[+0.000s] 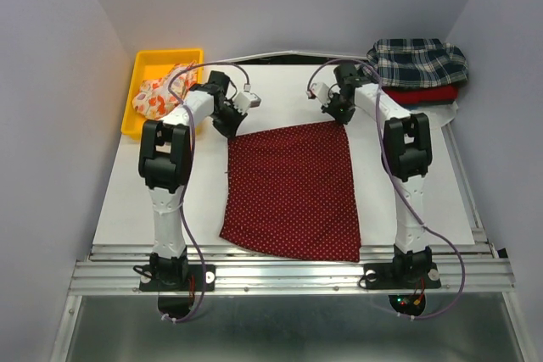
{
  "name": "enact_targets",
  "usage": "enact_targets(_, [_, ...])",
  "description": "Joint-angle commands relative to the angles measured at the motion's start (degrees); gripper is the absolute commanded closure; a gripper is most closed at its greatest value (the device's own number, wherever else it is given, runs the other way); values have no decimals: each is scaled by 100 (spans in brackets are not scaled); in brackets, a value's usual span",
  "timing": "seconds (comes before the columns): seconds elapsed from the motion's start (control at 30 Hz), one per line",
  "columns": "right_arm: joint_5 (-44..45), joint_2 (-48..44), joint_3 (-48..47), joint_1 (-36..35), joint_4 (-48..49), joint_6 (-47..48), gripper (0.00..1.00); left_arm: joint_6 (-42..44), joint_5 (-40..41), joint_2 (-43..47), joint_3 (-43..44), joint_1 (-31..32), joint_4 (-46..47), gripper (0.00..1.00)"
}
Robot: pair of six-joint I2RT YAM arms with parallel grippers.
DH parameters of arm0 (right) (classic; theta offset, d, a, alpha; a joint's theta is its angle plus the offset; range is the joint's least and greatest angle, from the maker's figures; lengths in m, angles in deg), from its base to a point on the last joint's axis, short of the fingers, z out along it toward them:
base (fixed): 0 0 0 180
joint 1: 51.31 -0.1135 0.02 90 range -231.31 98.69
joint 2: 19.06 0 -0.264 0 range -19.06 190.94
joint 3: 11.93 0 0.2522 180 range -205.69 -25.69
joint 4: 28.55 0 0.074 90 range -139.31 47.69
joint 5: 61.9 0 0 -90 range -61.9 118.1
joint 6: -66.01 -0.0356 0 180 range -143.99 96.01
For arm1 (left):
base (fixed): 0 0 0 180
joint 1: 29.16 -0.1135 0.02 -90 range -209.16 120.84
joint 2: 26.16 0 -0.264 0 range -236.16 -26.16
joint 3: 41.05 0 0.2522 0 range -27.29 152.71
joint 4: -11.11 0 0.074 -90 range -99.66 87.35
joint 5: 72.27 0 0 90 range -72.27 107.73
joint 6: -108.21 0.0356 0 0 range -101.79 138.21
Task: Fold and stack the skirts
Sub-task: Fold the skirt
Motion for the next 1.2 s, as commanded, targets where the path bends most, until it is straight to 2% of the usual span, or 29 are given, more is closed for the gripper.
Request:
enact_targets(0.0, [491, 198, -779, 116, 565, -328, 99, -5, 49, 53, 891, -135, -128, 100])
enact_targets(0.13, [606, 251, -1614, 170, 565, -521, 99, 3, 189, 237, 1594, -179, -103, 100])
enact_targets(0.23, [562, 24, -2010, 170, 635, -591, 99, 56, 321, 482, 1728, -187, 29, 100])
enact_targets(0.37, [597, -311, -2143, 170, 750, -548, 99, 170, 419, 931, 1430, -187, 495, 100])
enact_targets(0.47, [439, -750, -1792, 170, 645, -521, 99, 363, 349, 1265, 1078, -187, 574, 100])
enact_targets(0.53, [167, -1013, -1329, 170, 426, -547, 99, 556, 348, 1510, 885, -187, 557, 100])
enact_targets(0.6, [0, -1444, -618, 99, 276, -556, 99, 802, 278, 1852, 290, -187, 583, 100])
enact_targets(0.63, [-44, -1611, -614, 21, 258, -557, 99, 890, 252, 2003, 286, -187, 609, 100])
enact_targets(0.73, [-168, -2349, 918, -242, 336, -679, 99, 1276, 33, 2616, -738, -179, 706, 100])
enact_targets(0.77, [-176, -2551, 925, -243, 372, -706, 99, 1382, 32, 2776, -933, -179, 715, 100])
enact_targets(0.87, [-211, -3210, 2273, -524, 530, -951, 99, 1778, -65, 3392, -1847, -179, 838, 100])
enact_targets(0.93, [-212, -3535, 2698, -744, 626, -1170, 99, 1919, -82, 3803, -2574, -179, 978, 100])
enact_targets(0.97, [-168, -3607, 3092, -805, 766, -1241, 99, 1998, -135, 3902, -2788, -161, 1092, 100])
enact_targets(1.17, [-54, -3634, 4017, -981, 1311, -1655, 99, 1762, 233, 4193, -4265, 181, 1813, 100])
